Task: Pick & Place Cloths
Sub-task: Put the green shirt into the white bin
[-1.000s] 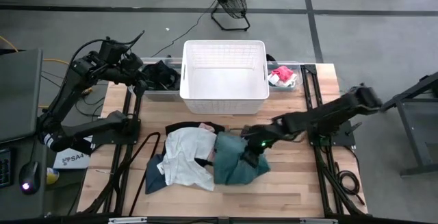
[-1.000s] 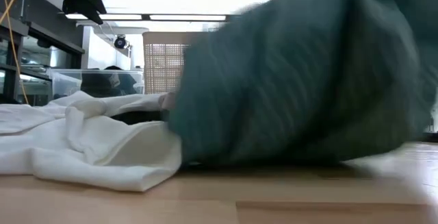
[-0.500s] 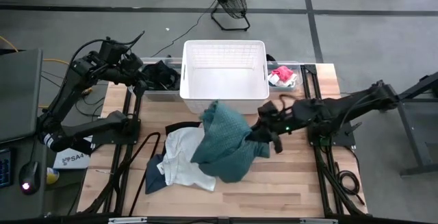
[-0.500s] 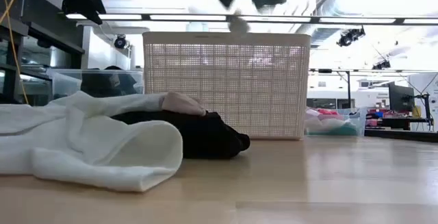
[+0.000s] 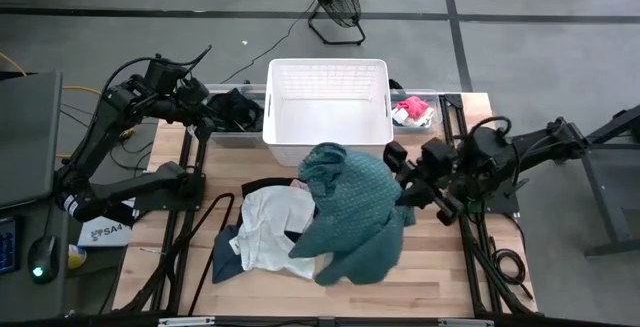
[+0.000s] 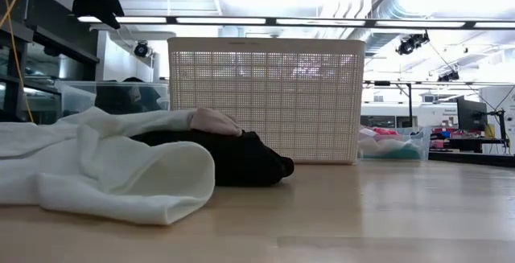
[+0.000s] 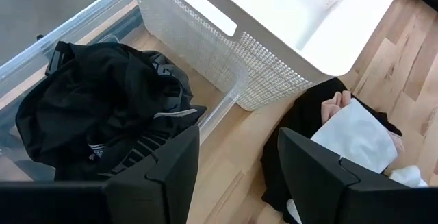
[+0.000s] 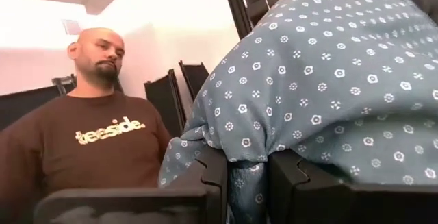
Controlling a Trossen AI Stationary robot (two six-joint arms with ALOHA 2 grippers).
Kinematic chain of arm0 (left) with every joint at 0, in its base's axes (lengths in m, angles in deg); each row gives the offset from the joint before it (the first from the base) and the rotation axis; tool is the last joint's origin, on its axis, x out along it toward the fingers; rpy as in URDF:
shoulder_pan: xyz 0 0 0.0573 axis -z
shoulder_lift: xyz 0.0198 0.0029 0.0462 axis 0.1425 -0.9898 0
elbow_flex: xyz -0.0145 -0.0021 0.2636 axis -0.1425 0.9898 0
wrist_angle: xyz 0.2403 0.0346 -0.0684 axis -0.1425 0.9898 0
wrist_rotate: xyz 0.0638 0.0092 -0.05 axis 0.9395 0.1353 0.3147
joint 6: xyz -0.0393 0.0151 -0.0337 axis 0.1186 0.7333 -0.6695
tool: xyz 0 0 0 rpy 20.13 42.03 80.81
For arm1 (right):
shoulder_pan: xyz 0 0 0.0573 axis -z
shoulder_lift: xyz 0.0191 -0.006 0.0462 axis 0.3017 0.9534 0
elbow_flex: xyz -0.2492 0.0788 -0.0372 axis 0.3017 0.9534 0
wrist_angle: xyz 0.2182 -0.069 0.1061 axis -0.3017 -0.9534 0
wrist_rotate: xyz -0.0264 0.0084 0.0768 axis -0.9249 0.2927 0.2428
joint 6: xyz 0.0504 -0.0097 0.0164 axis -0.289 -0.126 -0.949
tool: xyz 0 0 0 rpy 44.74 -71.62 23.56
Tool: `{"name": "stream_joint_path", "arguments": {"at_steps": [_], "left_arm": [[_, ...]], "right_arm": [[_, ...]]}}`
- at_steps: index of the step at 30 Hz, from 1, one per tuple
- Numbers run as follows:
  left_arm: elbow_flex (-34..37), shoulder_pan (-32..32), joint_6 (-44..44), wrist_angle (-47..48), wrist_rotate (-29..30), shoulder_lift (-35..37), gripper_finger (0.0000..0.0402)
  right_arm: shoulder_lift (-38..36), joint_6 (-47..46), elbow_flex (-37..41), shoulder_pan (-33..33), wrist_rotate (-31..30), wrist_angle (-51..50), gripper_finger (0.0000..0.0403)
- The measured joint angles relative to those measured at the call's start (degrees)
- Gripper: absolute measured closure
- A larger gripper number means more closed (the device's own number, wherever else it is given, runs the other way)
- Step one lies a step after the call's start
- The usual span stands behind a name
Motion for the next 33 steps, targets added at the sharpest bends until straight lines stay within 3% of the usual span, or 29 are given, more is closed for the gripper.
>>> {"name": "stream_joint_path", "arguments": {"at_steps": [8, 13, 17, 24, 33], "left_arm": [[0.0, 0.0, 0.0, 0.0, 0.0, 0.0, 0.0206], [0.0, 0.0, -0.1, -0.1, 0.0, 0.0, 0.0206], [0.0, 0.0, -0.1, -0.1, 0.0, 0.0, 0.0206], [0.0, 0.0, -0.5, 0.1, 0.0, 0.0, 0.0206], [0.0, 0.0, -1.9, 0.2, 0.0, 0.0, 0.0206]], "right_arm": [[-1.0, 4.4, 0.0, 0.1, -0.7, 0.5, 0.0360], [-1.0, 4.0, 0.0, 2.0, -5.9, 0.1, 0.0360], [-1.0, 6.7, 0.0, 3.6, -14.9, -0.8, 0.0360], [-1.0, 20.8, 0.0, 5.3, -31.1, -0.8, 0.0360], [-0.8, 47.4, 0.0, 5.7, -56.2, -0.4, 0.0360]]}}
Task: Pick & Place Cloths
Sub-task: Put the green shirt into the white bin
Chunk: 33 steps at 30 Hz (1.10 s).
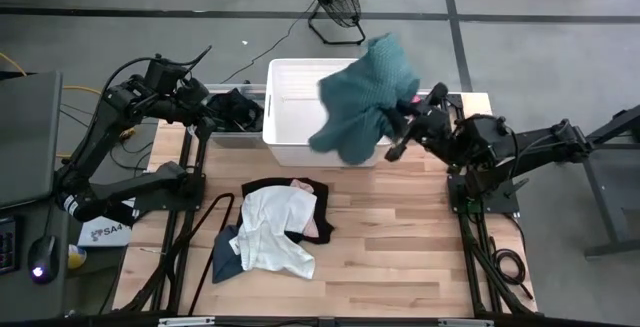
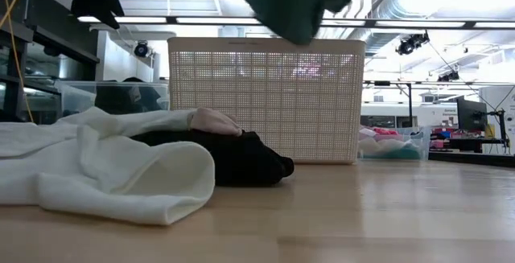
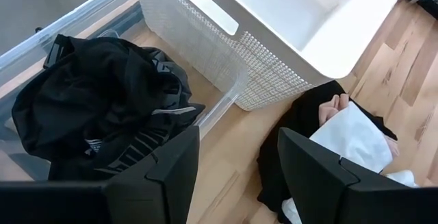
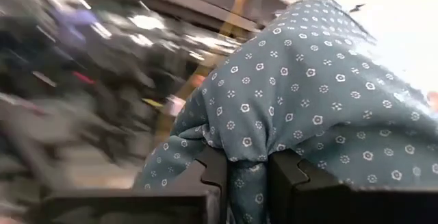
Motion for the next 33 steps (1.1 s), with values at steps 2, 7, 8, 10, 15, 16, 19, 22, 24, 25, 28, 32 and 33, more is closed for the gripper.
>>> {"name": "stream_joint_path", "arguments": {"at_steps": [2, 7, 8, 10, 15, 16, 19, 22, 24, 25, 28, 32, 33], "left_arm": [[0.0, 0.0, -0.5, 0.0, 0.0, 0.0, 0.0206], [0.0, 0.0, -0.7, 0.0, 0.0, 0.0, 0.0206], [0.0, 0.0, -0.7, 0.0, 0.0, 0.0, 0.0206], [0.0, 0.0, -0.7, 0.0, 0.0, 0.0, 0.0206], [0.0, 0.0, -2.3, 0.0, 0.0, 0.0, 0.0206], [0.0, 0.0, -2.8, 0.0, 0.0, 0.0, 0.0206], [0.0, 0.0, -4.2, 0.0, 0.1, 0.0, 0.0206], [0.0, 0.0, -5.5, -0.1, 0.1, 0.0, 0.0206], [0.0, 0.0, -6.5, -0.2, 0.1, 0.0, 0.0206], [0.0, 0.0, -6.9, -0.2, 0.1, 0.0, 0.0206], [0.0, 0.0, -7.8, -0.5, 0.2, 0.0, 0.0206], [0.0, 0.0, -8.4, -0.5, 0.5, 0.0, 0.0206], [0.0, 0.0, -8.4, -0.5, 0.6, 0.0, 0.0206]], "right_arm": [[0.2, 7.4, 0.0, 0.0, -3.3, 0.0, 0.0360], [1.1, 23.0, 0.0, 0.0, -13.1, 2.0, 0.0360], [1.4, 26.7, 0.0, 0.0, -15.3, 3.0, 0.0360], [2.3, 34.6, 0.0, 0.0, -18.5, 5.5, 0.0360], [4.8, 54.1, 0.0, 1.5, -21.8, 10.5, 0.0360], [5.3, 57.3, 0.0, 1.9, -22.1, 11.1, 0.0360], [6.2, 63.3, 0.0, 3.5, -21.0, 11.1, 0.0360], [6.8, 66.1, 0.0, 5.9, -20.6, 11.2, 0.0360], [7.3, 66.9, 0.0, 7.7, -20.3, 11.1, 0.0360], [7.7, 67.2, 0.0, 8.6, -19.7, 11.1, 0.0360], [7.9, 67.2, 0.0, 11.0, -15.7, 11.0, 0.0360], [7.9, 60.8, 0.0, 13.2, -9.0, 15.7, 0.0360], [7.9, 57.3, 0.0, 13.9, -7.5, 17.6, 0.0360]]}}
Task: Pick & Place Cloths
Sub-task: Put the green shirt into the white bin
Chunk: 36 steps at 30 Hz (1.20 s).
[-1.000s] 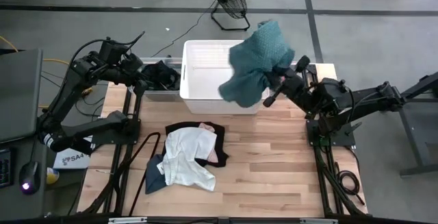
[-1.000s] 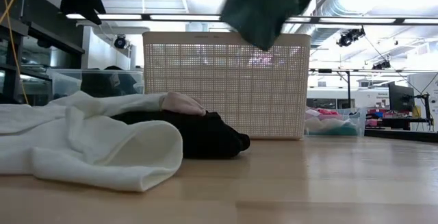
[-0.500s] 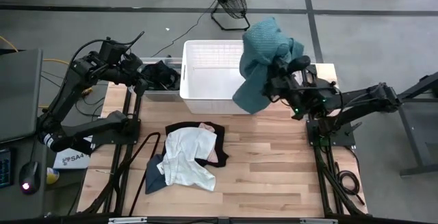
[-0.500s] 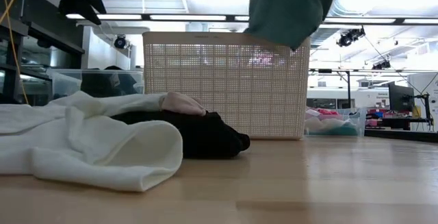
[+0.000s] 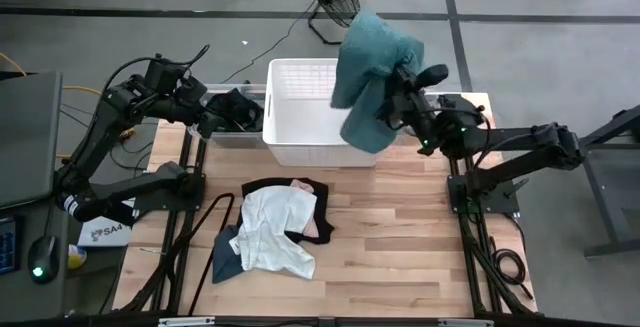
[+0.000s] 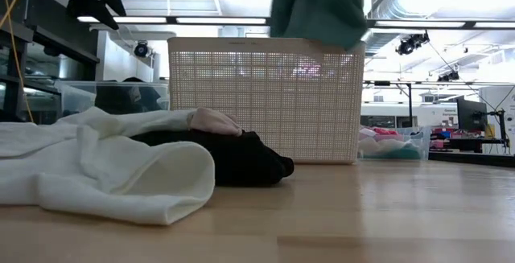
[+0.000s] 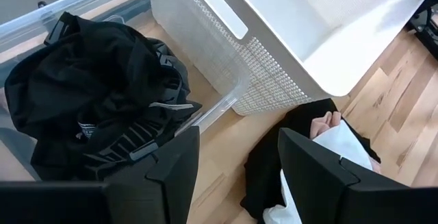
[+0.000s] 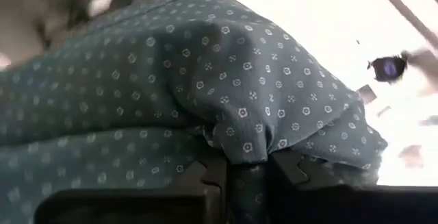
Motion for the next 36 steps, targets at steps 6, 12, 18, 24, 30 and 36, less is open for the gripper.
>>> {"name": "stream_joint_path", "arguments": {"at_steps": [6, 12, 18, 24, 30, 36], "left_arm": [[0.0, 0.0, 0.0, 0.0, 0.2, 0.0, 0.0206], [0.0, 0.0, 0.0, -0.1, 0.2, 0.0, 0.0206], [0.0, 0.0, 0.0, -1.7, 0.1, 0.0, 0.0206], [0.0, 0.0, 0.0, -1.7, 0.1, 0.0, 0.0206], [0.0, 0.0, 0.0, -1.7, 0.1, 0.0, 0.0206], [0.0, 0.0, 0.0, -1.6, 0.1, 0.0, 0.0206]], "right_arm": [[-0.6, -34.5, 0.0, 5.5, 8.3, 4.3, 0.0360], [0.2, -64.9, 0.0, 13.0, 22.0, -2.6, 0.0360], [4.2, -79.3, 0.0, 19.6, 30.2, -10.1, 0.0360], [8.3, -88.5, -3.0, 22.8, 38.8, -19.6, 0.0360], [15.4, -88.7, -17.5, 23.3, 44.3, -40.2, 0.0360], [25.0, -87.6, -32.5, 24.3, 49.7, -61.1, 0.0360]]}}
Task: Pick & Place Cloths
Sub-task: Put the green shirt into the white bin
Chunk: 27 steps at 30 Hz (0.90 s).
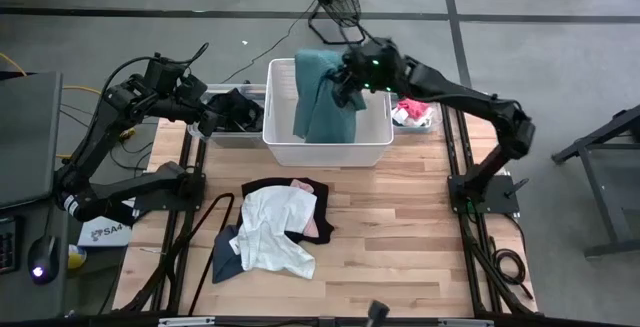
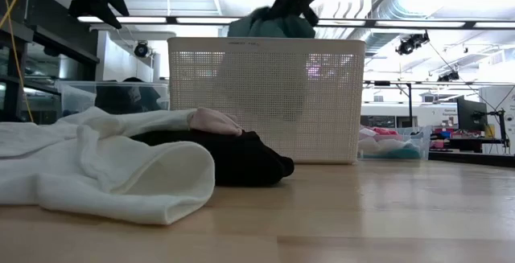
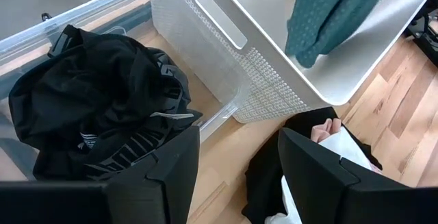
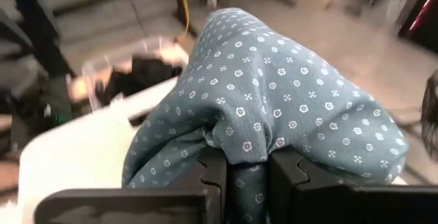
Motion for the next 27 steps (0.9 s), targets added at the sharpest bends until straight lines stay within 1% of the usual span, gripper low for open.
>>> {"name": "stream_joint_path", "arguments": {"at_steps": [2, 5, 10, 14, 16, 20, 27], "left_arm": [[0.0, 0.0, 0.0, 0.0, 0.0, 0.0, 0.0206], [0.0, 0.0, 0.0, 0.0, 0.0, 0.0, 0.0206], [0.0, 0.0, 0.0, 0.0, 0.0, 0.0, 0.0206], [0.0, 0.0, 0.0, 0.0, 0.0, 0.0, 0.0206], [0.0, 0.0, 0.0, 0.0, 0.0, 0.0, 0.0206], [0.0, 0.0, 0.0, 0.0, 0.0, 0.0, 0.0206], [0.0, 0.0, 0.0, -0.1, 0.0, 0.0, 0.0206]], "right_arm": [[2.5, 0.0, -3.3, 0.7, 1.4, -4.1, 0.0360], [5.3, -0.3, -5.7, 1.4, 2.5, -7.8, 0.0360], [8.2, -2.0, -5.9, 2.6, 6.0, -11.0, 0.0360], [10.2, -4.6, -5.9, 2.8, 6.4, -14.7, 0.0360], [11.4, -8.0, -5.9, 2.8, 6.4, -15.7, 0.0360], [13.3, -18.4, -5.9, 2.1, 7.2, -14.8, 0.0360], [16.7, -28.5, -5.9, 0.1, 7.5, -13.6, 0.0360]]}}
